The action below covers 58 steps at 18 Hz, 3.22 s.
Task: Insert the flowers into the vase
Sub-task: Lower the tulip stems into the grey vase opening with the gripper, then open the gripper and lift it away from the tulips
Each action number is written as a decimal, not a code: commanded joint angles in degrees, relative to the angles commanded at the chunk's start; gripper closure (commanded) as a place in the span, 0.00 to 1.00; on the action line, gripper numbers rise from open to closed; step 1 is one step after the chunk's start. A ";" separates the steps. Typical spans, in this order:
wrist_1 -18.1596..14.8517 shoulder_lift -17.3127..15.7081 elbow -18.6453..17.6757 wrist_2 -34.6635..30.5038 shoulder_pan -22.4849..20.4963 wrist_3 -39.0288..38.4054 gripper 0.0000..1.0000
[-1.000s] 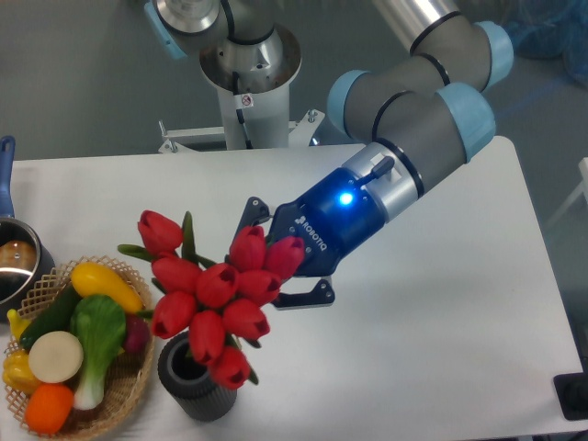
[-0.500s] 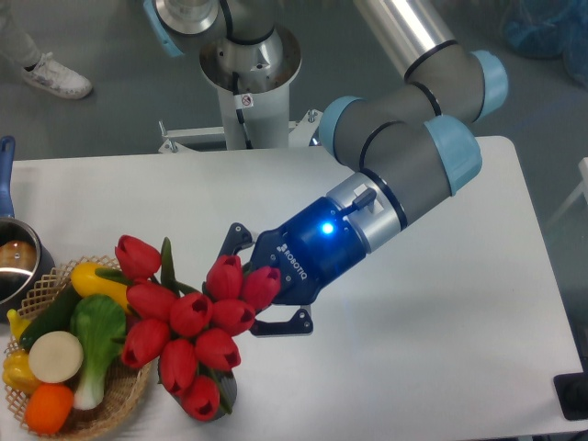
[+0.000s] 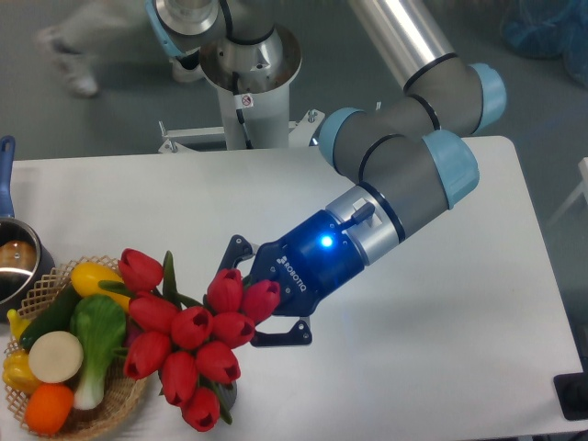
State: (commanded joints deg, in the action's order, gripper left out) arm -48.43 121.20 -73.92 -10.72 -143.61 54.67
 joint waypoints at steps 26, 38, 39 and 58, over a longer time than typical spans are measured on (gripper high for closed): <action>0.44 1.41 -10.10 -0.53 2.29 6.32 0.93; 0.44 2.03 -13.97 -2.99 2.37 12.91 0.87; 0.44 2.02 -14.24 -2.99 2.55 13.44 0.85; 0.70 -4.04 -23.46 -7.74 -2.54 13.89 0.00</action>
State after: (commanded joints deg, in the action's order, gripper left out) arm -47.72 117.16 -97.38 -18.46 -146.15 68.55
